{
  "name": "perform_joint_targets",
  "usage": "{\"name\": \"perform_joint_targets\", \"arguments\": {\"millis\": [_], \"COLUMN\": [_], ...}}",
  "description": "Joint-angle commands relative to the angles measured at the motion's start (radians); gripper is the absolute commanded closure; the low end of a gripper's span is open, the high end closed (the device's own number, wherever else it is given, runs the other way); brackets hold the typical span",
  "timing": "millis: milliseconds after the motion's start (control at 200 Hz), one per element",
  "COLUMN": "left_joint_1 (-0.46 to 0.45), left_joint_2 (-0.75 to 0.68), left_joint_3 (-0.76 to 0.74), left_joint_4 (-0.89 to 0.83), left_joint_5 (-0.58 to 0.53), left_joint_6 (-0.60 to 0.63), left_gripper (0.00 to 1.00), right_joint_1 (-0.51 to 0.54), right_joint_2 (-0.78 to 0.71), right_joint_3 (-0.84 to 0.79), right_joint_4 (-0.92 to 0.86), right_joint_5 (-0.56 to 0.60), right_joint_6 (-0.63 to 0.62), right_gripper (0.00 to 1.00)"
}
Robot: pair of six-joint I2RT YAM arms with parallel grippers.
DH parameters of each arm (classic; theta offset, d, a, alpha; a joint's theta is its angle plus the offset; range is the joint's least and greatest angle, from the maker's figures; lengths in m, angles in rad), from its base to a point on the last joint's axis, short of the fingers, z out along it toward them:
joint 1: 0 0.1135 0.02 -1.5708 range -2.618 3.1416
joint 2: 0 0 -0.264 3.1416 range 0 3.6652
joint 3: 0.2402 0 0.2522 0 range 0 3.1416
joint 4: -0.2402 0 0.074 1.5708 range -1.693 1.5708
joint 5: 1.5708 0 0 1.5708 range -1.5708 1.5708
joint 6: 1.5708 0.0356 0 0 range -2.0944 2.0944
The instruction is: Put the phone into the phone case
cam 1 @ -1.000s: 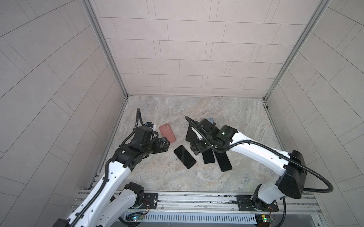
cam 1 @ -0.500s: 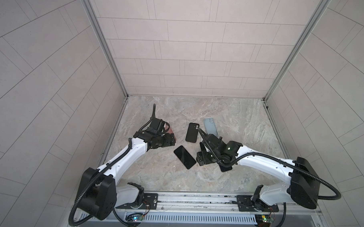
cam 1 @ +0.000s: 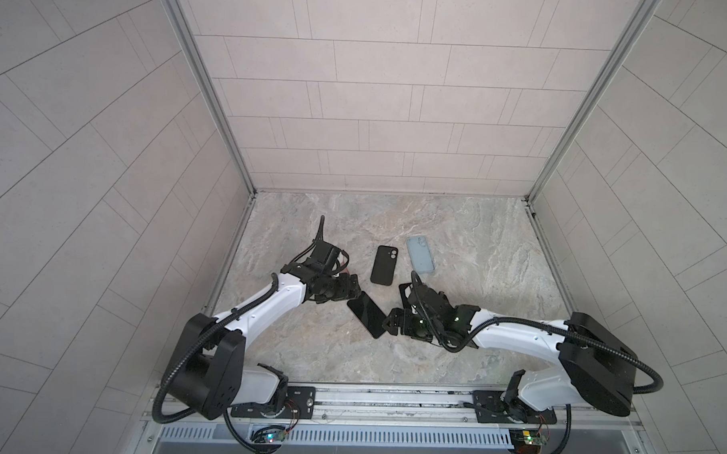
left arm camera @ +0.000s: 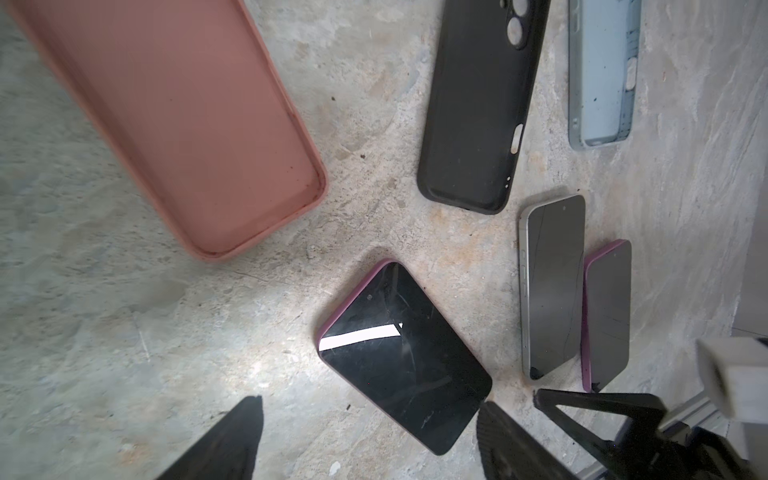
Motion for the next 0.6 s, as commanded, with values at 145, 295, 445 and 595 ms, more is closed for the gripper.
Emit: {"name": "perform_joint_targets", "arguments": {"millis": [145,295,445,595], "left_joint_1": [-0.003,-0.004,-0.004,-0.004], "left_joint_2": [0.115,0.170,0.201,0.234], "left_joint_3": [0.003,0.014,0.013,0.008], "left_joint_4": [0.111,0.133,0.152,0.174], "left_joint_5": [0.066,0.065,0.078,0.123], "left_joint_6": [-0.012,-0.012,-0.014,-0.017], "left_gripper": [0.13,0.13,0.13,0.28], "right_joint_1": [0.035,0.046,0.054,0.056], "right_joint_2": [0.023,0.040,0.068,0.139], "right_joint_3": [-0.062,-0.077,-0.110,-0.171], "right_joint_4": [0.259,0.289,0.373,0.553], "right_joint_5": [0.005,0.008,0.008,0.004], "right_joint_6": [0.201,0.222,0.273,0.373], "right_gripper": [0.07,0.08,0.08,0.09]}}
